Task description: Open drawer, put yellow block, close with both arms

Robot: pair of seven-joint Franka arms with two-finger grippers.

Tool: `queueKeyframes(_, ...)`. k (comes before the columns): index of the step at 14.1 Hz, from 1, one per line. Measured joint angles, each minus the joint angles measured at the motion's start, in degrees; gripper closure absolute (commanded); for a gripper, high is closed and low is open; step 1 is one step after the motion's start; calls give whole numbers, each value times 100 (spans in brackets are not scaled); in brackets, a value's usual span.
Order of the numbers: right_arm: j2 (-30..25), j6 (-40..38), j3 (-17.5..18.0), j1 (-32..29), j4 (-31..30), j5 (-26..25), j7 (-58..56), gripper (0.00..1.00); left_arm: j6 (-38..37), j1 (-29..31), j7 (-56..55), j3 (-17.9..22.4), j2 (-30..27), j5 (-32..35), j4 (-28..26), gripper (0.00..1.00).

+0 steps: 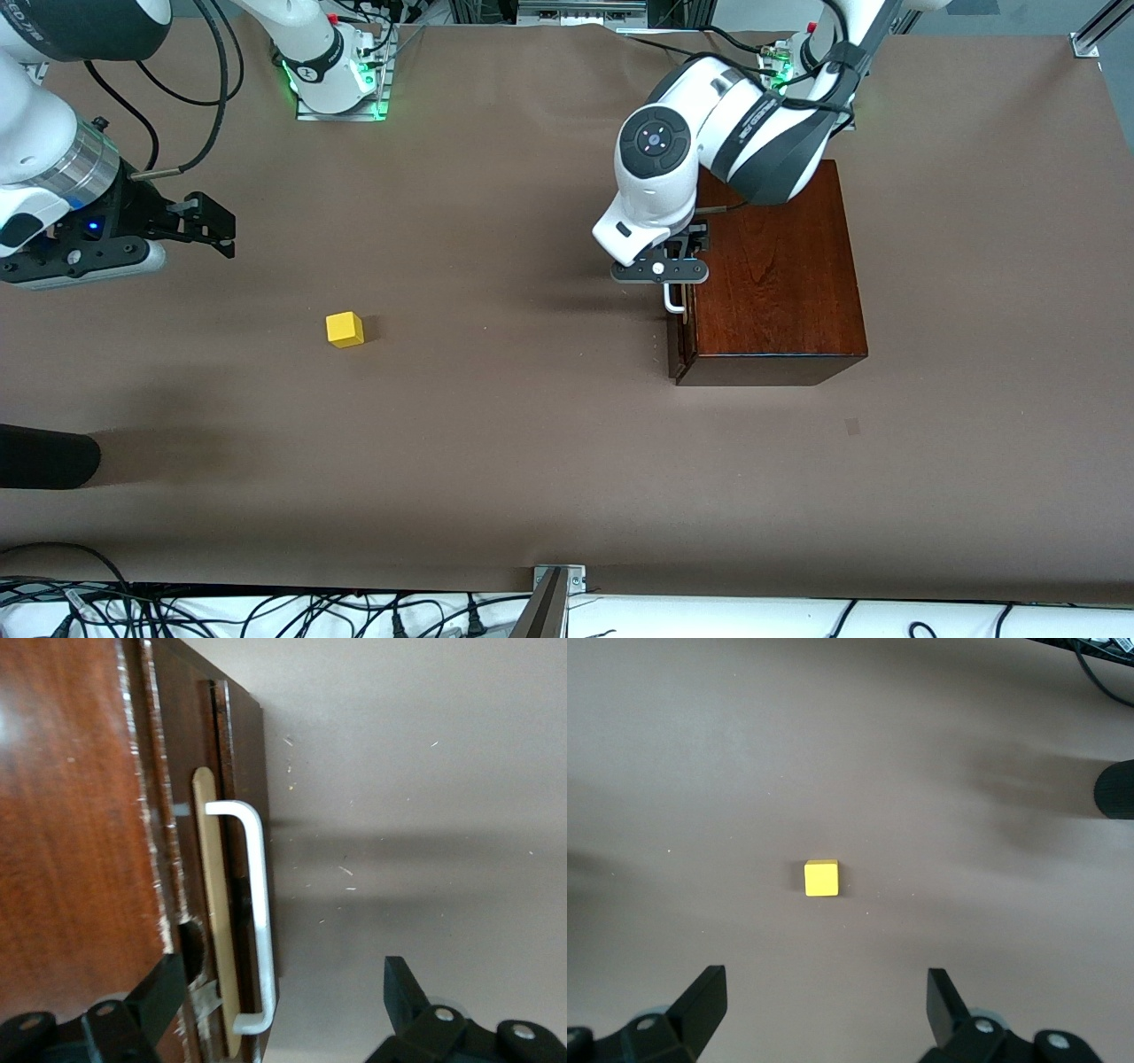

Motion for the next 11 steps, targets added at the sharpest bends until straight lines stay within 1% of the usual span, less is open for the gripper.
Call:
queueKeyframes(2, 0, 0, 0, 0, 0, 0, 0, 0, 331, -30, -109, 4, 18, 67, -267, 0)
queueKeyframes(5, 0, 0, 0, 0, 0, 0, 0, 0, 662, -136, -395, 3, 38, 450, -648, 0)
queueKeyframes(9, 0, 0, 1, 0, 0, 0, 0, 0, 724, -363, -728, 5, 139, 532, -769, 0)
queueKeyframes(11, 0, 0, 8, 1, 0, 0, 0, 0, 730, -432, -884, 5, 191, 719, -775, 0)
